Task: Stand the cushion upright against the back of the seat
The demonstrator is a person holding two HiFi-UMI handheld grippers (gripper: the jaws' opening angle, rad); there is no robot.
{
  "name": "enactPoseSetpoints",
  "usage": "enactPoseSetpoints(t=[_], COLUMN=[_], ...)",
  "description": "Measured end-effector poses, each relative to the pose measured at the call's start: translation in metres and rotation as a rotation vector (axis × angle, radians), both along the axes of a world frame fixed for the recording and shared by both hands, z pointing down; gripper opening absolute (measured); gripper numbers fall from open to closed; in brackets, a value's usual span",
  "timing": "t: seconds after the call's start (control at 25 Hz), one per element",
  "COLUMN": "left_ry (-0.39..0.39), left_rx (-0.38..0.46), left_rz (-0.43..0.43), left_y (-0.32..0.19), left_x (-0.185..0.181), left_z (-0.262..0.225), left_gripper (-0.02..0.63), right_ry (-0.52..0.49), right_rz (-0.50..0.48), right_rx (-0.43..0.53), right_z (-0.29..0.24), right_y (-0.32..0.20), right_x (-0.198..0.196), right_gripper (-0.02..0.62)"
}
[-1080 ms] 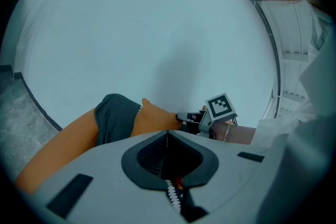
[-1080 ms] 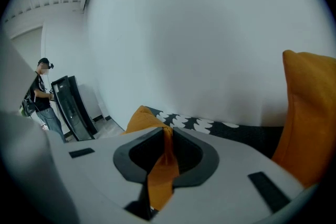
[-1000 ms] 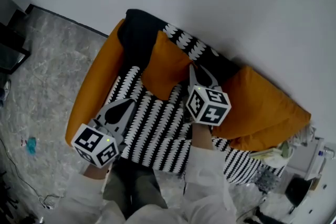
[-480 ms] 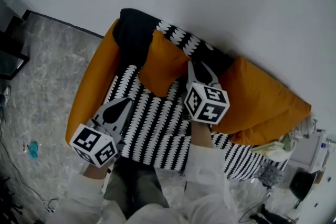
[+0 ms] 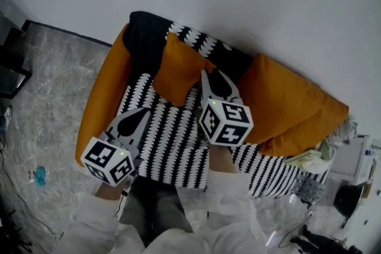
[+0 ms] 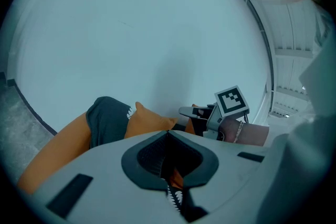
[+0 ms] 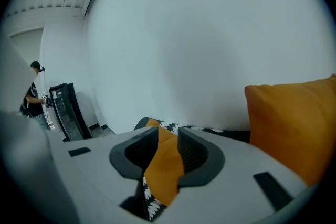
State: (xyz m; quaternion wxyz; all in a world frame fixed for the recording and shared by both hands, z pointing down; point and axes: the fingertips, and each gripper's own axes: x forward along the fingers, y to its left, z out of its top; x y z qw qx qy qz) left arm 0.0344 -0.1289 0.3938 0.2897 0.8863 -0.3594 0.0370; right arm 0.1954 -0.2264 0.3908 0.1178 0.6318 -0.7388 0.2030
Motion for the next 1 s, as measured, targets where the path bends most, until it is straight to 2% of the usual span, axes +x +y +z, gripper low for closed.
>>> enactPoseSetpoints(t=[0.48,0.72,1.0], left_ry=[-0.011,-0.035,-0.037], left_rx=[0.082,0.111,0.133], left_rz=[0.080,0.118,0.139], left_y=[0.043,0.065,0.084], left_x=[0.003,-0.008,-0.008], left_z=[-0.067,-0.092,-0.125], left_gripper=[0.008,0.008,0.008], right_ry=[-0.061,-0.084,-0.055], right_rz=[0.071,0.038,-0.032], right_rx=[0.058,0.087,0.110], right_z=[-0.071,-0.106,-0.141], right_y=[0.088,0.129,0.170], right_x=[-0.017,-0.036,-0.053], right_gripper=[0.101,0.086,0.080])
